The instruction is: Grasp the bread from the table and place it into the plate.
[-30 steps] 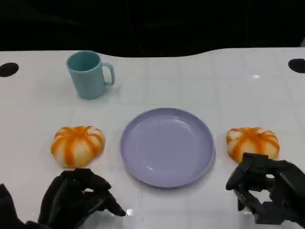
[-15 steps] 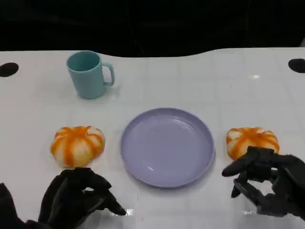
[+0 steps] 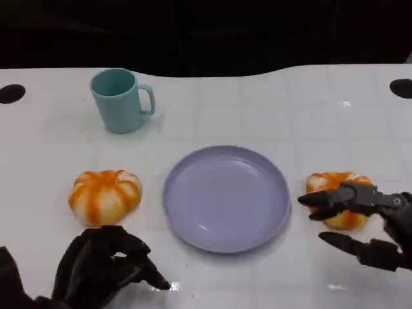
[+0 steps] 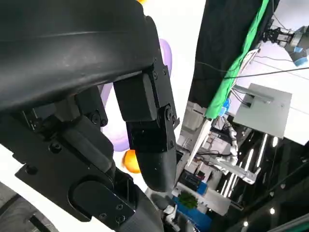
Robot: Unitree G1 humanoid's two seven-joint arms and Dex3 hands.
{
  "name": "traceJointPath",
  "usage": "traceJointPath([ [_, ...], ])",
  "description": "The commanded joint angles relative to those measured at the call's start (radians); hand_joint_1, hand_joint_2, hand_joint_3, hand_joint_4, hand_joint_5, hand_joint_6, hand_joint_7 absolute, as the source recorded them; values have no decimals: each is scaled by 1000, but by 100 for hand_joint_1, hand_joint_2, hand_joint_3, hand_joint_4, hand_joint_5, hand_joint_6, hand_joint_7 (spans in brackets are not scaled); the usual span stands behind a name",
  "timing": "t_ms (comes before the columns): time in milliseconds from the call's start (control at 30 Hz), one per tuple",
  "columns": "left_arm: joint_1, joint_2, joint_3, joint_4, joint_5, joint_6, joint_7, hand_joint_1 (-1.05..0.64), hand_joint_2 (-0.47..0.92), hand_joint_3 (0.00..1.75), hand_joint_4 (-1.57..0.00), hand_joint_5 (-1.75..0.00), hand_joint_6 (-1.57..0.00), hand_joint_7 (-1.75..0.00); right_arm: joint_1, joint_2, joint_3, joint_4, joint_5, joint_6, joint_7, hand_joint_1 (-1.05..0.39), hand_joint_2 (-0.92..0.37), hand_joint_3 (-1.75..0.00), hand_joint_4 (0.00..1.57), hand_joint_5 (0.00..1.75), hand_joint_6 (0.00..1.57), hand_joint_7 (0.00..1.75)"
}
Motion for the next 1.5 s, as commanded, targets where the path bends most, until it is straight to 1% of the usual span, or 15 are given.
traceJointPath([
  [33,6,16,7,-2,1,-3,-5,-99,57,0,-157,-49,-157,-21,-34,-55,-28,47,-107,-92,-80,-43,-92,-6,40,53,54,13],
  [67,6,16,7,-2,2,-4,-5,-99,57,0,-157,-49,-157,-21,-38,-61,-28,54,-123,-102,-94,-44,-92,-6,40,49,54,10],
  [100,7,16,7,-2,1,-4,-6,-98,57,0,-157,-49,-157,-21,-43,-76,-32,60,-162,-116,-116,-45,-92,-6,40,47,53,9],
  [200,10,15,8,-8,-2,3,-2,-98,56,0,-157,-49,-157,-21,-58,-116,-36,72,-259,-146,-176,-47,-92,-4,32,38,47,4],
  [233,10,15,7,-9,-1,4,1,-98,56,0,-157,-49,-157,-21,-60,-129,-35,69,-285,-140,-188,-47,-92,-3,31,36,47,3],
  [333,8,16,7,-6,1,0,-1,-98,56,0,-157,-50,-157,-22,-61,-163,-28,52,-355,-117,-220,-48,-91,-1,23,29,40,0],
  [500,5,18,8,1,1,-1,-6,-99,56,0,-157,-50,-157,-22,-58,-197,-15,19,-455,-83,-264,-48,-87,0,16,22,35,0],
  [600,6,17,8,6,4,-11,-8,-99,56,0,-157,-50,-157,-22,-57,-220,-2,-4,-503,-53,-270,-48,-87,0,11,18,31,0],
  [733,7,14,7,8,3,-14,-8,-99,57,0,-157,-50,-157,-22,-63,-250,18,-20,-547,-16,-262,-48,-87,0,9,16,27,0],
  [833,8,13,6,7,5,-16,-6,-99,57,0,-157,-50,-157,-21,-81,-263,43,-7,-576,0,-273,-48,-85,0,10,16,27,0],
  [1067,19,8,2,-11,-2,-3,2,-100,56,0,-157,-50,-157,-22,-150,-294,105,42,-655,23,-302,-53,-86,0,11,16,26,0],
  [1200,26,4,0,-21,-1,-4,6,-99,56,0,-157,-50,-157,-22,-207,-299,149,106,-695,25,-335,-54,-85,0,14,17,27,1],
  [1367,28,3,0,-27,-6,4,5,-99,56,0,-157,-50,-157,-22,-288,-292,219,201,-757,49,-377,-54,-85,0,15,17,29,1],
  [1500,31,0,1,-34,-6,8,8,-98,56,0,-157,-50,-157,-22,-364,-279,288,325,-823,65,-461,-56,-85,0,19,17,30,1],
])
